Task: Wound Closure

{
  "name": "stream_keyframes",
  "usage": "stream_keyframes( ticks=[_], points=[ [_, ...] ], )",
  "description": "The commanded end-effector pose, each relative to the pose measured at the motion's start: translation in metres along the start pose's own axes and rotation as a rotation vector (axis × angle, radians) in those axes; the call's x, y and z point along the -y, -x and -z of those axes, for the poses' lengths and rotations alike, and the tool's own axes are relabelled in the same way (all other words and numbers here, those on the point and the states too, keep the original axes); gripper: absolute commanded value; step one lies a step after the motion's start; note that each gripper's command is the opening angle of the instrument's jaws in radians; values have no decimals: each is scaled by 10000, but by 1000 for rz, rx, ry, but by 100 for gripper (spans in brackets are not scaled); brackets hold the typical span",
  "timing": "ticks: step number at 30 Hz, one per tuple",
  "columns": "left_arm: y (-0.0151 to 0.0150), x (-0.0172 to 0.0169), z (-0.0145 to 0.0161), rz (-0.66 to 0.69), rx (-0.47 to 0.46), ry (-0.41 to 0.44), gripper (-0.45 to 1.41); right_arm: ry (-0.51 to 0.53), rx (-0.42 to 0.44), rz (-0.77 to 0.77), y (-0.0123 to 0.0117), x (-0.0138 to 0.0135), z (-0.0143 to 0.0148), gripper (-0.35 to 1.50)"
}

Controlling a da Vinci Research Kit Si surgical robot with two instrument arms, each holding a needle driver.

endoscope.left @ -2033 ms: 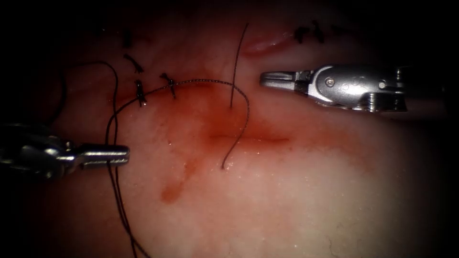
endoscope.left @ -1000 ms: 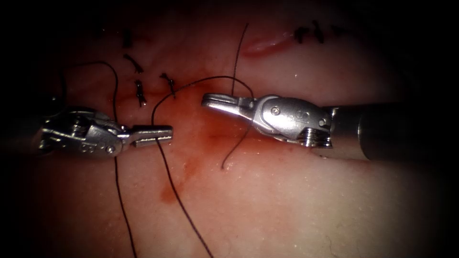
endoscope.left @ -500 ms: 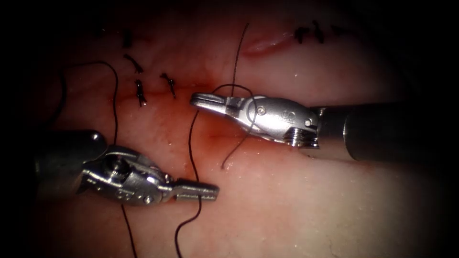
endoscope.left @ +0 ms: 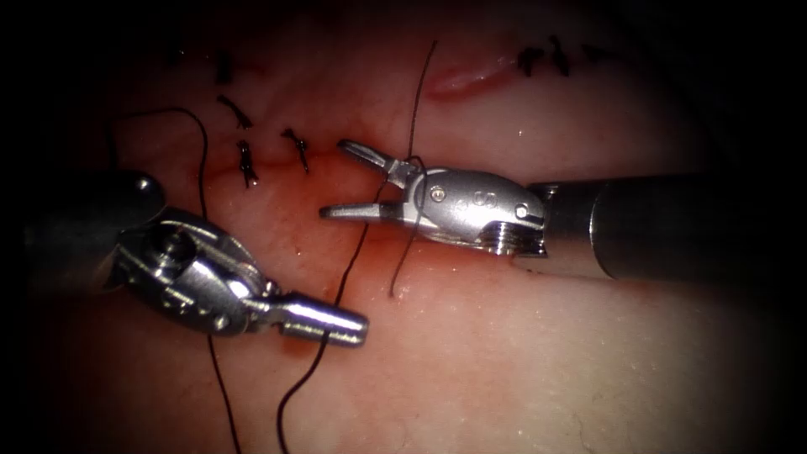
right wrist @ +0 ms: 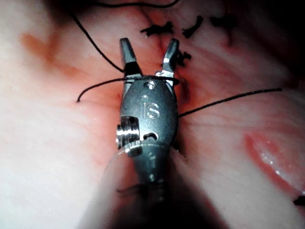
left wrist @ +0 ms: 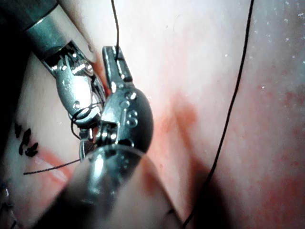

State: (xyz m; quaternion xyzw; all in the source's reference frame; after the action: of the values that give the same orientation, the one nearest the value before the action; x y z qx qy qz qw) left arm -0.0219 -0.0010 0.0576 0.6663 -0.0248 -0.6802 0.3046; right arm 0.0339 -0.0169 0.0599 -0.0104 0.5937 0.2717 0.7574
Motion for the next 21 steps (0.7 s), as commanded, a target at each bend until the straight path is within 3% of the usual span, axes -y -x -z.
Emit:
stream_keyframes(
  ticks=[1, 5, 10, 14, 21],
  points=[
    [6, 8, 0, -2, 17, -16, -45, -19, 11, 4, -1, 2, -12, 106],
    [10, 26, 17, 14, 7, -65, -45, -83, 34, 5, 1, 4, -12, 106],
    [29, 62, 33, -59, -2, -163, -45, -184, 60, -14, 3, 12, -12, 108],
    [54, 73, 31, -99, 105, -214, -45, -251, 52, -37, 6, 16, -12, 103],
    [92, 62, 35, -157, 185, -246, -45, -313, 38, -62, 6, 18, -11, 101]
  ],
)
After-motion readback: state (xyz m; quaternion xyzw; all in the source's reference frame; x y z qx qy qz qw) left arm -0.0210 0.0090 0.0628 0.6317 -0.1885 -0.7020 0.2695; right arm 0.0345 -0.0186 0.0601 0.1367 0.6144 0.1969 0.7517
